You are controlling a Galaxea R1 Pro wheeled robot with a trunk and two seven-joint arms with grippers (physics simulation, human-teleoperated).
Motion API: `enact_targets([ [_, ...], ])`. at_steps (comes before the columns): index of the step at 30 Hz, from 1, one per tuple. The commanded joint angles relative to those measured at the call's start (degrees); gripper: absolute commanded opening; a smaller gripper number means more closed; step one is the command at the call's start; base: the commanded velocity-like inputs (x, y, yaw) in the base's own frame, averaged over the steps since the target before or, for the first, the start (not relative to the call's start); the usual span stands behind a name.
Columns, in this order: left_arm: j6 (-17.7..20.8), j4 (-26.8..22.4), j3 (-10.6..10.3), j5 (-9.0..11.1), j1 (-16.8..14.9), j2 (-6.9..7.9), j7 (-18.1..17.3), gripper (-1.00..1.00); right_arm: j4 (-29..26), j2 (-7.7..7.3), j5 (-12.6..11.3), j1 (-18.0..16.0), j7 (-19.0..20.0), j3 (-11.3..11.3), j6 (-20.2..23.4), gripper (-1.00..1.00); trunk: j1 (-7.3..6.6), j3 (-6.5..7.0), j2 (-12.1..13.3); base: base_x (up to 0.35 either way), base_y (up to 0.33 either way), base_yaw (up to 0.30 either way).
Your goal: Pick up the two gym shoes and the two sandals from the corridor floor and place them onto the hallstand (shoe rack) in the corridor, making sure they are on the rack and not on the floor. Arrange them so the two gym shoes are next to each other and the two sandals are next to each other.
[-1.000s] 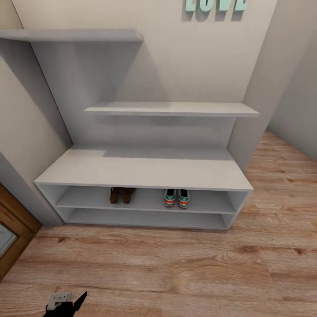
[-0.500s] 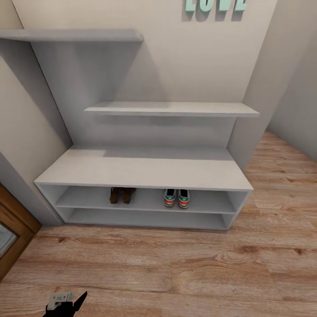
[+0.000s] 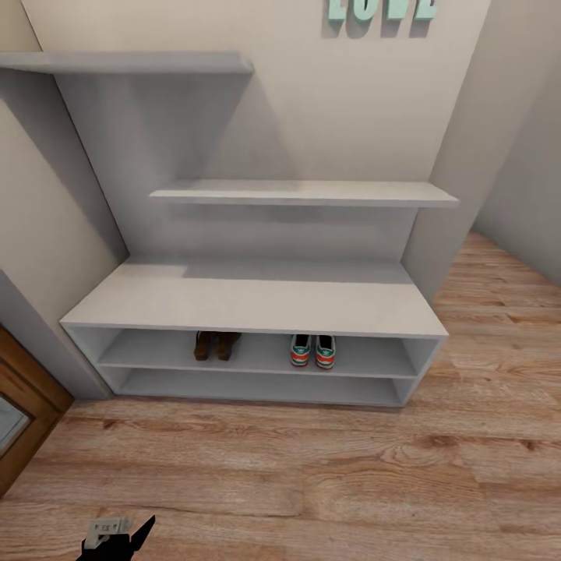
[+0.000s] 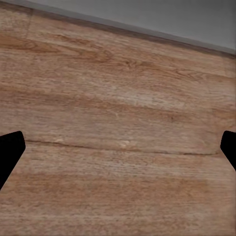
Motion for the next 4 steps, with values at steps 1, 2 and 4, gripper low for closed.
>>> enact_targets([
  [1,0.1,0.1,0.2,0.4,0.0,0.00,-0.5,1.00,0.0,-0.02,0.2,0.0,-0.1,0.2,-0.2,1.00,-0.01,-0.04,0.0,0.000,0.000,0.000],
  [2,0.1,0.1,0.2,0.4,0.0,0.00,-0.5,1.00,0.0,-0.02,0.2,0.0,-0.1,0.2,-0.2,1.00,-0.01,-0.04,0.0,0.000,0.000,0.000],
  [4,0.1,0.1,0.2,0.4,0.0,0.00,-0.5,1.00,0.0,-0.02,0.2,0.0,-0.1,0.2,-0.2,1.00,-0.01,-0.04,0.0,0.000,0.000,0.000],
])
